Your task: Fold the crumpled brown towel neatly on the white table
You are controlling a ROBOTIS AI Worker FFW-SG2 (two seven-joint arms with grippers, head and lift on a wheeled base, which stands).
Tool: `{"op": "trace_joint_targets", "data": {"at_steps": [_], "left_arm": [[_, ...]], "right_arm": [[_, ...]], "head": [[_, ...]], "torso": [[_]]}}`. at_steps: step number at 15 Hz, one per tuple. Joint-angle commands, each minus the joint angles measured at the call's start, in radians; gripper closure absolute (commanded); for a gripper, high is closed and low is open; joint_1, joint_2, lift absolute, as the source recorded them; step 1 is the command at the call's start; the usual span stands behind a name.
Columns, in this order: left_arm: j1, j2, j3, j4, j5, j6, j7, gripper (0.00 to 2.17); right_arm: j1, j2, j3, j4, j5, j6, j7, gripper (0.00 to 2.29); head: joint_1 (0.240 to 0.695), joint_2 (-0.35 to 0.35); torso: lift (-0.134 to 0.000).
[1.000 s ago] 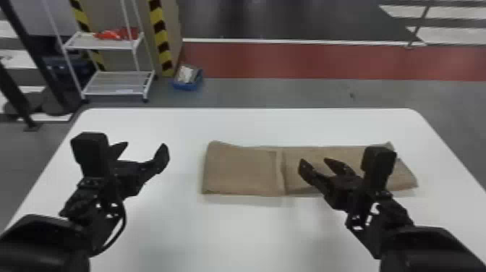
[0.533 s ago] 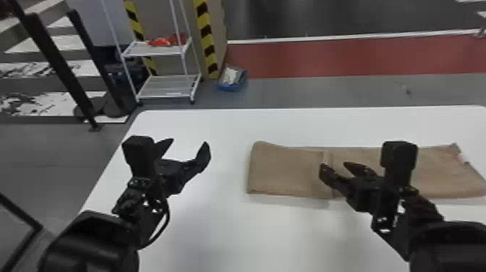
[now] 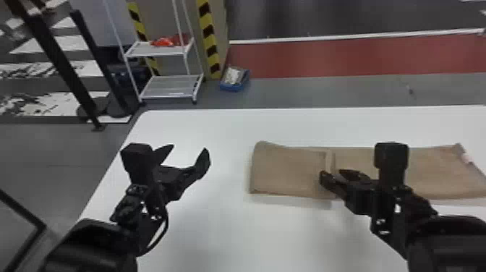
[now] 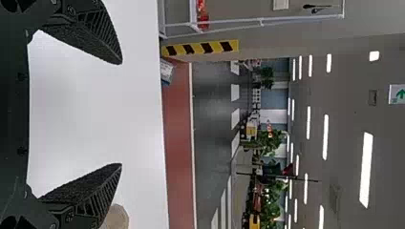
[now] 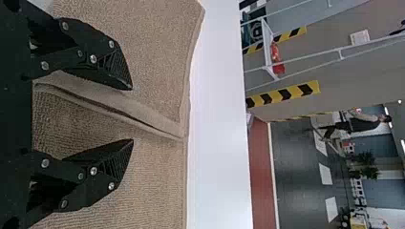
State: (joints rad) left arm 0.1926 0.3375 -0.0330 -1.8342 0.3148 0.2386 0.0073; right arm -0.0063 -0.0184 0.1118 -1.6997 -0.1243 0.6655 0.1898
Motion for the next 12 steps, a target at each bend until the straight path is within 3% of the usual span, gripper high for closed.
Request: {"op": "trace_joint_targets", "data": {"at_steps": [1,4,5,8,12], "left_arm": [[0.010,0.000,0.008,-0.005,0.001,0.000,-0.001,0.14],[0.016,-0.002,0.012,-0.008,0.003,0.000,-0.001,0.15],[0.018,-0.002,0.012,-0.008,0.003,0.000,-0.001,0.15],[0.019,-0.005,0.010,-0.008,0.003,0.000,0.000,0.15],[0.021,-0.009,0.010,-0.010,0.001,0.006,0.002,0.15]], "right_arm": [[-0.011,0.000,-0.001,0.000,-0.003,0.039,0.000,0.82],[-0.012,-0.002,-0.003,0.005,-0.018,0.033,0.017,0.88],[-0.012,-0.003,-0.006,0.005,-0.021,0.036,0.020,1.14],[-0.017,-0.011,-0.012,0.003,-0.038,0.030,0.034,1.27],[-0.015,-0.021,-0.014,-0.031,-0.077,-0.034,0.054,1.27]], "head": [[0.695,0.166],[0.695,0.170],[0.695,0.174],[0.695,0.175],[0.695,0.175]], "torso": [[-0.124],[-0.124],[-0.124],[-0.124],[-0.124]]}}
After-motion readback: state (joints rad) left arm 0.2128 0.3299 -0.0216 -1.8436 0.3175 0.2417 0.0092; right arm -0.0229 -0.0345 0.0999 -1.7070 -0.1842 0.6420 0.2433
